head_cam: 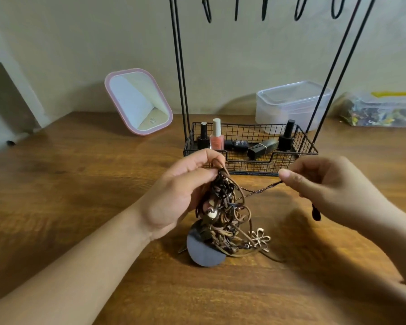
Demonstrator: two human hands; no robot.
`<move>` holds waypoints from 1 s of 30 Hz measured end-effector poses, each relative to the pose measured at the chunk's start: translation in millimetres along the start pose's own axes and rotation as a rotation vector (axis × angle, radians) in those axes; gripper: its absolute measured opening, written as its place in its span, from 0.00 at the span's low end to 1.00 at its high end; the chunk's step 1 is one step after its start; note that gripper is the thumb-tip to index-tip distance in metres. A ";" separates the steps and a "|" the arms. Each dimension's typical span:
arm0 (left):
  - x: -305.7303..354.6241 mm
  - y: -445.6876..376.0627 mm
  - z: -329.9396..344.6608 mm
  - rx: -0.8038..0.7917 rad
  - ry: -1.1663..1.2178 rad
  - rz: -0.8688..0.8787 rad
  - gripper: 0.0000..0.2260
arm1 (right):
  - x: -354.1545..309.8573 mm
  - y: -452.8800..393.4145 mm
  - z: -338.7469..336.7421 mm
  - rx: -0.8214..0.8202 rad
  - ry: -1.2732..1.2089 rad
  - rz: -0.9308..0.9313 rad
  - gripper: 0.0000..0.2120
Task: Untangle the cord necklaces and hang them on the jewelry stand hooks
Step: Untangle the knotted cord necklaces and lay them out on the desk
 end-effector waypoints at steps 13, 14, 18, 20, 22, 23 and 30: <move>-3.5 1.2 6.4 -0.027 0.116 -0.074 0.04 | -11.6 12.9 58.1 -0.280 0.446 -0.284 0.05; -3.6 1.3 5.7 -0.020 0.124 -0.084 0.05 | -10.6 12.5 58.2 -0.272 0.451 -0.288 0.04; -6.3 1.6 2.0 -0.018 0.157 -0.137 0.08 | -10.3 8.1 44.6 -0.203 0.424 -0.263 0.03; -9.5 1.0 0.2 -0.022 0.197 -0.163 0.08 | -6.7 6.2 38.2 -0.194 0.437 -0.213 0.09; -10.9 0.5 1.9 -0.044 0.231 -0.171 0.07 | -4.3 4.8 31.4 -0.145 0.460 -0.163 0.14; -11.6 0.3 2.5 -0.051 0.238 -0.171 0.07 | -4.3 4.2 26.5 -0.094 0.446 -0.144 0.16; -4.2 2.9 5.6 -0.112 0.176 -0.120 0.06 | -1.7 0.4 7.0 0.025 -0.030 0.027 0.20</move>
Point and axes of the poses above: each hand's wrist, its own y-axis away from the middle knuckle, its own z-axis out of the palm, x = y × z, the point moved 9 cm from there along -y, towards the middle knuckle
